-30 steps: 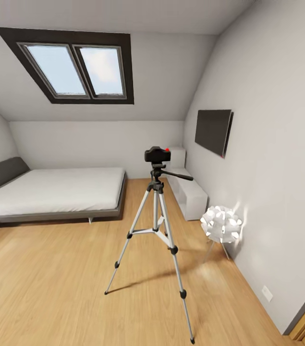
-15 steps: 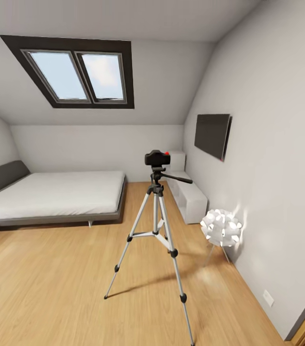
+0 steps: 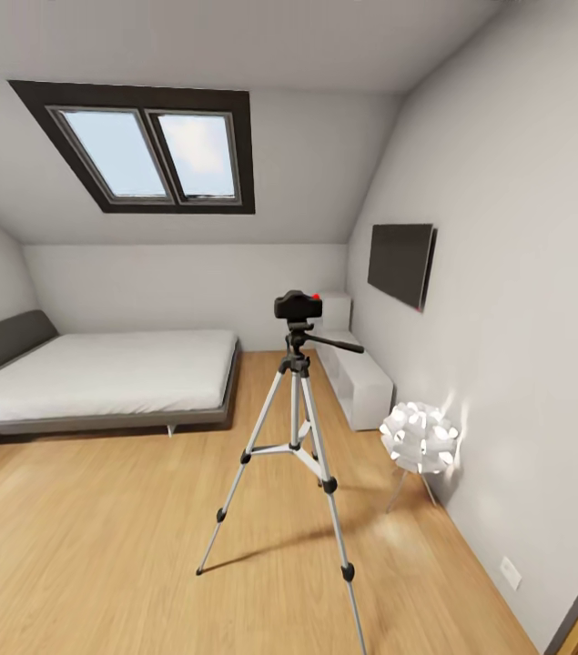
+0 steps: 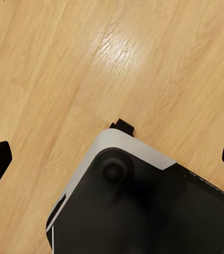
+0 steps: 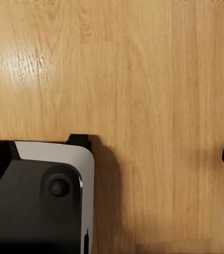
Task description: Attach the digital camera to the camera tripod in the bedroom.
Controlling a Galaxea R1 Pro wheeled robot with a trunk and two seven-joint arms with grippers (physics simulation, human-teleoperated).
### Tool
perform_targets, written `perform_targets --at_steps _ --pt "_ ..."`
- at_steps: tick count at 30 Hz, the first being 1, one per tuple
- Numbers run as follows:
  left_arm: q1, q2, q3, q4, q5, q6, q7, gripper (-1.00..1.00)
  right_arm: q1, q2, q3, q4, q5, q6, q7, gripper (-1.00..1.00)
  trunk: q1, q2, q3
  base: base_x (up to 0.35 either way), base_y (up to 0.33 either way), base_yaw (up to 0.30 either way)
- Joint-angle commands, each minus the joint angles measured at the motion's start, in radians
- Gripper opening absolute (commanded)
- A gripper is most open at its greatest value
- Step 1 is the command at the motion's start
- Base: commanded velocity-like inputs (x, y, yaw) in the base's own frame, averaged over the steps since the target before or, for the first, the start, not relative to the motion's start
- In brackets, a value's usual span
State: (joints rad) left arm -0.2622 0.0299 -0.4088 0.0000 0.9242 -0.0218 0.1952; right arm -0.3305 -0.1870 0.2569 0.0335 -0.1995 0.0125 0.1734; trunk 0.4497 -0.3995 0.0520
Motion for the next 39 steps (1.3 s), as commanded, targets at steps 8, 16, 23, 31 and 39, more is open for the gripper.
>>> perform_targets --at_steps 8,16,23,31,39 --pt "0.0 -0.001 -0.008 0.0 0.008 -0.007 0.003 1.0 -0.001 0.0 0.008 0.002 -0.011 0.001 0.005 1.0 0.0 -0.001 0.013 0.0 0.0 0.0" --pt "0.0 -0.002 -0.008 0.0 0.008 -0.007 0.003 1.0 -0.001 0.0 0.009 0.002 -0.011 0.001 0.005 1.0 0.0 -0.001 0.026 0.0 0.0 0.0" --pt "0.0 -0.002 -0.008 0.0 0.008 -0.007 0.003 1.0 -0.001 0.0 0.009 0.002 -0.011 0.001 0.005 1.0 0.0 -0.001 0.037 0.0 0.0 0.0" --pt "0.0 -0.002 -0.008 0.0 0.008 -0.007 0.003 1.0 -0.001 0.0 0.009 0.002 -0.011 0.004 0.005 1.0 0.0 -0.001 0.05 0.0 0.0 0.0" --pt "0.0 -0.001 -0.007 0.0 0.01 -0.004 0.004 1.0 0.019 0.0 0.007 0.002 -0.018 0.011 0.004 1.0 0.0 -0.001 0.056 0.0 0.0 0.0"
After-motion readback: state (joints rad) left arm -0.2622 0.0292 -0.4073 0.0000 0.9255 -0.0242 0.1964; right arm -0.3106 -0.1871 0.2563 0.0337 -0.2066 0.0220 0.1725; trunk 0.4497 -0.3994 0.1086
